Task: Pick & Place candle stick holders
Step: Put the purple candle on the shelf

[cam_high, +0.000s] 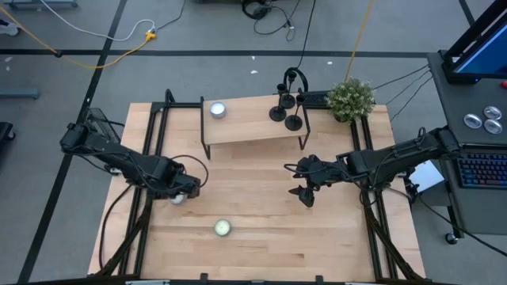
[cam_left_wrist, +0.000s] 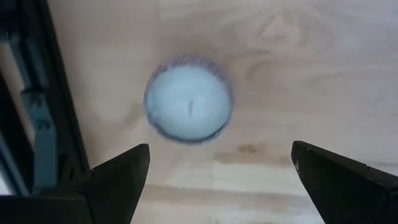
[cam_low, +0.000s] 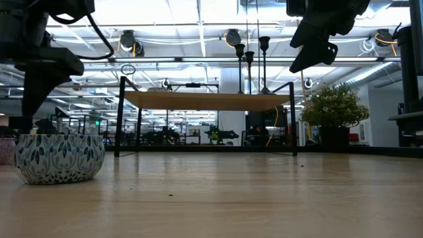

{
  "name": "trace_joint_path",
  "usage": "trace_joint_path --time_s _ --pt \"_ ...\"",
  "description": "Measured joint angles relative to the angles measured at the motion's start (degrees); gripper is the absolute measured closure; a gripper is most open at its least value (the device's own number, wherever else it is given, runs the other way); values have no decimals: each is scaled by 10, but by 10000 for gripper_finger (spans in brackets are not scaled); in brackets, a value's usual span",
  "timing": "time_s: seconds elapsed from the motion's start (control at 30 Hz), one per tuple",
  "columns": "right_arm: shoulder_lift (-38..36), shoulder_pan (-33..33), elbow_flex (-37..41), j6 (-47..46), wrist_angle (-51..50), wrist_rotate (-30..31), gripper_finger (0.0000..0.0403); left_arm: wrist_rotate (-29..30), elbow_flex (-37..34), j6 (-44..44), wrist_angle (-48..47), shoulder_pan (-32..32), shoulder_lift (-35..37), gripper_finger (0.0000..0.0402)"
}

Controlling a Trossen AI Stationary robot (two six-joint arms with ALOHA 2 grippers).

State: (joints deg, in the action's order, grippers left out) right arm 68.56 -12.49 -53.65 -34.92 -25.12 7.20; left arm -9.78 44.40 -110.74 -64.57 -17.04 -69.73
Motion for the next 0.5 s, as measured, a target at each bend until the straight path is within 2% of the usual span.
trace_joint_path --time_s 0.1,0.27,0.33,0.5 --pt "0 0 0 0 0 -1 110 -21 0 -8 -6 0 0 8" --pt "0 0 0 11 -6 -15 110 -11 0 -57 -3 -8 0 9" --pt "0 0 0 11 -5 -15 110 18 0 -73 -2 -15 0 9" --pt "0 0 0 13 -5 -15 110 132 0 -104 2 -30 -16 9"
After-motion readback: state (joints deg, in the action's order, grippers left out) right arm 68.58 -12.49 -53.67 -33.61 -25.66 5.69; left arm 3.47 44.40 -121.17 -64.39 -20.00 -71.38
